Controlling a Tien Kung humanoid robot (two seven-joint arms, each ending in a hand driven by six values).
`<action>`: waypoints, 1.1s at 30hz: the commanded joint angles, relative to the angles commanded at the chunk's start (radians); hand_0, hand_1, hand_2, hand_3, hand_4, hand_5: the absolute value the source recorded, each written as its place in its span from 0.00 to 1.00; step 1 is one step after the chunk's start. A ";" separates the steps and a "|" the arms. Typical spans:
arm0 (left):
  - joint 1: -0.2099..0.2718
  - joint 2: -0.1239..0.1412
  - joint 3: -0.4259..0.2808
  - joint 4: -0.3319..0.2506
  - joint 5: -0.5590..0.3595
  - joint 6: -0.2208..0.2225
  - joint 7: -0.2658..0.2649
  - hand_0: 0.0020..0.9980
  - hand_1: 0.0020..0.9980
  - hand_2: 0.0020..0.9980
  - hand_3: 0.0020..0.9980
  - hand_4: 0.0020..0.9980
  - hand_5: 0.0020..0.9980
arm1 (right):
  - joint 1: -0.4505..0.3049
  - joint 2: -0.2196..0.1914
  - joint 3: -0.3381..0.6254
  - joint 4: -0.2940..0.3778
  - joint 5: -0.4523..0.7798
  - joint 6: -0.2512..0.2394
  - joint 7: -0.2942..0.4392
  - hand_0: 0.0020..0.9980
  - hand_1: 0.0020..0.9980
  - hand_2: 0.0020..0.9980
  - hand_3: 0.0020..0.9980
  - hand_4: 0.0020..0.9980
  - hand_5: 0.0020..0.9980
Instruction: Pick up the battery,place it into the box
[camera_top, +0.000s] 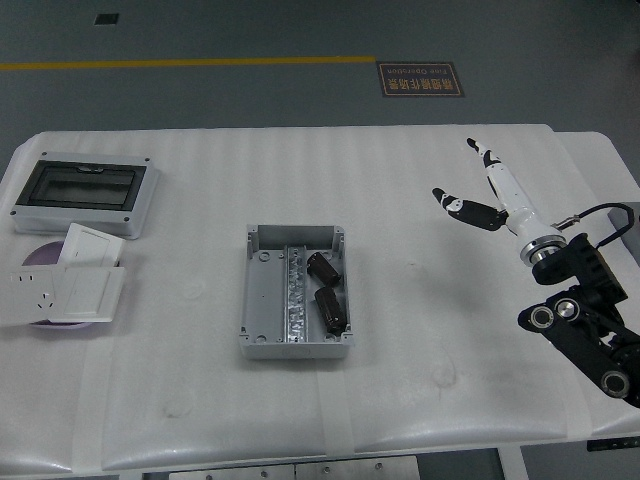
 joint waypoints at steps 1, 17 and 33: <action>-0.001 0.000 0.000 0.000 0.000 0.000 0.000 0.64 0.54 0.54 0.58 0.42 0.00 | -0.005 0.002 0.021 -0.009 -0.007 -0.004 -0.002 1.00 0.98 0.98 1.00 0.81 0.42; -0.014 0.014 0.006 -0.002 0.008 -0.002 0.000 0.64 0.54 0.54 0.58 0.42 0.00 | -0.078 -0.011 0.151 -0.016 -0.120 -0.016 -0.018 1.00 0.85 0.86 0.96 0.80 0.42; -0.026 0.004 0.025 0.005 0.017 -0.002 -0.001 0.64 0.54 0.54 0.58 0.43 0.00 | -0.121 -0.021 0.247 0.024 -0.179 -0.025 -0.028 1.00 0.81 0.81 0.94 0.78 0.42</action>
